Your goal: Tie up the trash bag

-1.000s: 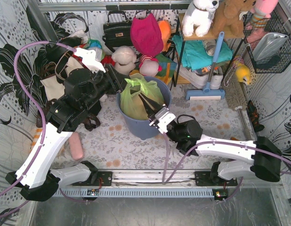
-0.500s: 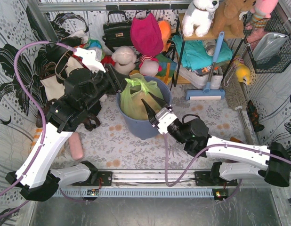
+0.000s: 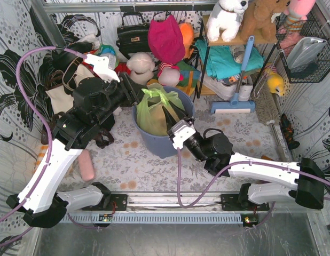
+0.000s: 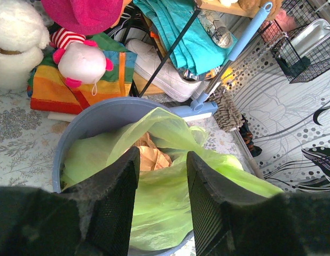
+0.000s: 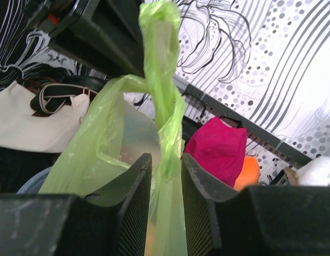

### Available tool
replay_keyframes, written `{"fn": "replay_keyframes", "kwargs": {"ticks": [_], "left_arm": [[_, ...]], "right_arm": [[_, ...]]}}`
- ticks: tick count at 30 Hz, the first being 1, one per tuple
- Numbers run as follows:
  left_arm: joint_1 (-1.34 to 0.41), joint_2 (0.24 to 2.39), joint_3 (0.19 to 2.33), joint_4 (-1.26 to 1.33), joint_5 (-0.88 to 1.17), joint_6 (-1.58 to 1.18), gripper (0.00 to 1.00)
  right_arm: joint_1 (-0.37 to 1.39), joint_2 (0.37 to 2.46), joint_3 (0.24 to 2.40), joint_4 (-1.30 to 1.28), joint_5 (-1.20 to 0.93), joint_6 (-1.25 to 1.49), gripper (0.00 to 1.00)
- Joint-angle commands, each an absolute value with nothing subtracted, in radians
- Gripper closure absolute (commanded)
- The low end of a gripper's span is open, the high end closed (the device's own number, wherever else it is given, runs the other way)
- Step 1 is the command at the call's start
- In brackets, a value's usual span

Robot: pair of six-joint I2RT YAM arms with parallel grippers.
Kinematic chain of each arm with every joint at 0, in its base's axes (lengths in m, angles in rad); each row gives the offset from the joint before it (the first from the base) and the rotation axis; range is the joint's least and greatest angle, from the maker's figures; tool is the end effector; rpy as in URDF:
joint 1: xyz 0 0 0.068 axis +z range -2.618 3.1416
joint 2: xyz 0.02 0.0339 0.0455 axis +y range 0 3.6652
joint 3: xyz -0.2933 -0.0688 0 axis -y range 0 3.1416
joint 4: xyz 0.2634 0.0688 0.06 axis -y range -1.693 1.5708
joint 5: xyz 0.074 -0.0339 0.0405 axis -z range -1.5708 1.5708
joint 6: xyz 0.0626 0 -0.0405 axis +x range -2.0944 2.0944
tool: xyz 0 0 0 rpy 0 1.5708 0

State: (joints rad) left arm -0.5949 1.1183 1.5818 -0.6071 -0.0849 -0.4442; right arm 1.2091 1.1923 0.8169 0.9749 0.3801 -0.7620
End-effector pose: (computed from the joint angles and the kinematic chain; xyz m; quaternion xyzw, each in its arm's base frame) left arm 0.1980 -0.1276 0.5292 0.0292 0.7553 -0.2968 0.5836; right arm 0.1236 0.2609 0.4198 -0.2898 0.3925 0.1065 0.8664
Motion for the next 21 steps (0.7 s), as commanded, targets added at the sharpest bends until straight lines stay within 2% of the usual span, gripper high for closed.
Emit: {"fn": "replay_keyframes", "kwargs": {"ticks": [1,12,16,21], "left_arm": [[-0.598,1.114,1.579,-0.586,-0.074,-0.441,0.51],[-0.598,1.109,1.577,-0.582,-0.071,-0.441,0.51],[-0.598,1.107,1.578,-0.586,-0.072,-0.442,0.51],[-0.598,1.101,1.574,-0.588,-0.071,-0.441,0.51]], "right_arm": [[1.214,1.198,0.862,1.066,0.399,-0.806,0.72],[1.213,1.226,0.879,1.017,0.384,-0.828,0.81],[1.214,1.22,0.876,1.006,0.392,-0.805,0.99],[1.213,1.218,0.88,0.97,0.364,-0.746,1.0]]}}
